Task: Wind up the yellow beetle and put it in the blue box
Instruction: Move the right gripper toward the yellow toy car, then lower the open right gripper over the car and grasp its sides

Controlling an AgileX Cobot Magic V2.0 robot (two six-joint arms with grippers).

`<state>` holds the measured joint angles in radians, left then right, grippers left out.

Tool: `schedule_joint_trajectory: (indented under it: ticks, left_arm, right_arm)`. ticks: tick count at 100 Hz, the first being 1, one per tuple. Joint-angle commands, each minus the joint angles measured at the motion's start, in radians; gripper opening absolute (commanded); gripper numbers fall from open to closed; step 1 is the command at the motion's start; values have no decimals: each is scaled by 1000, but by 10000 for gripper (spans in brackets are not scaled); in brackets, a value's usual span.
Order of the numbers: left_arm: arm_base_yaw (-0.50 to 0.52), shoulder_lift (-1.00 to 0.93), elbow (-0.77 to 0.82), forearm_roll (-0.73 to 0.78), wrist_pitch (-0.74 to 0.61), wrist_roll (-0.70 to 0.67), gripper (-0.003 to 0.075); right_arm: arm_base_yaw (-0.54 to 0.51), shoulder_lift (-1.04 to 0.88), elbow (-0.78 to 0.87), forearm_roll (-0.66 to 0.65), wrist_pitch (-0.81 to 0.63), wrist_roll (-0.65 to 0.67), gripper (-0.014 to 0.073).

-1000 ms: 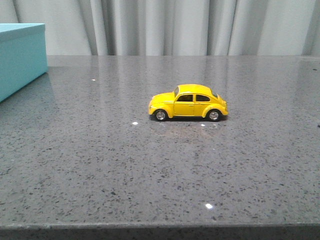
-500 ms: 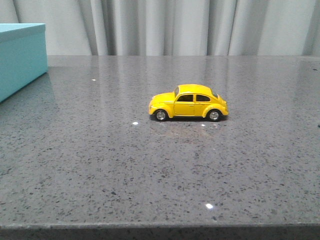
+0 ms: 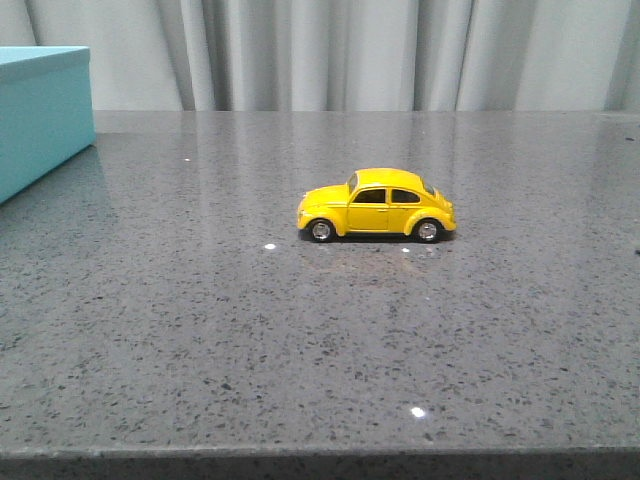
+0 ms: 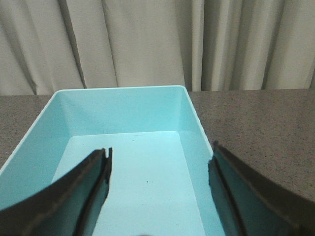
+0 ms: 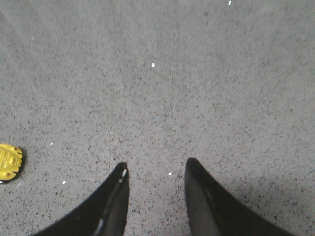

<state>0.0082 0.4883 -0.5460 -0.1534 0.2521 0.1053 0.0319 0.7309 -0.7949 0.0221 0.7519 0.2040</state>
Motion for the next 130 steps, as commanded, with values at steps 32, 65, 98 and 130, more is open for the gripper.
schedule_joint_trajectory:
  ticks: [32, 65, 98, 130]
  left_arm:
    - [-8, 11, -35, -21, -89, -7, 428]
    - [-8, 11, -35, -34, -89, -7, 428]
    - [-9, 11, -35, -38, -89, -7, 428]
    - [-9, 11, -35, -38, -89, -7, 428]
  right_arm:
    - [39, 283, -256, 65, 156, -4, 479]
    - [265, 480, -388, 50, 189, 159, 479]
    - [461, 672, -514, -22, 227, 294, 479]
    - [573, 809, -634, -29, 255, 403, 477]
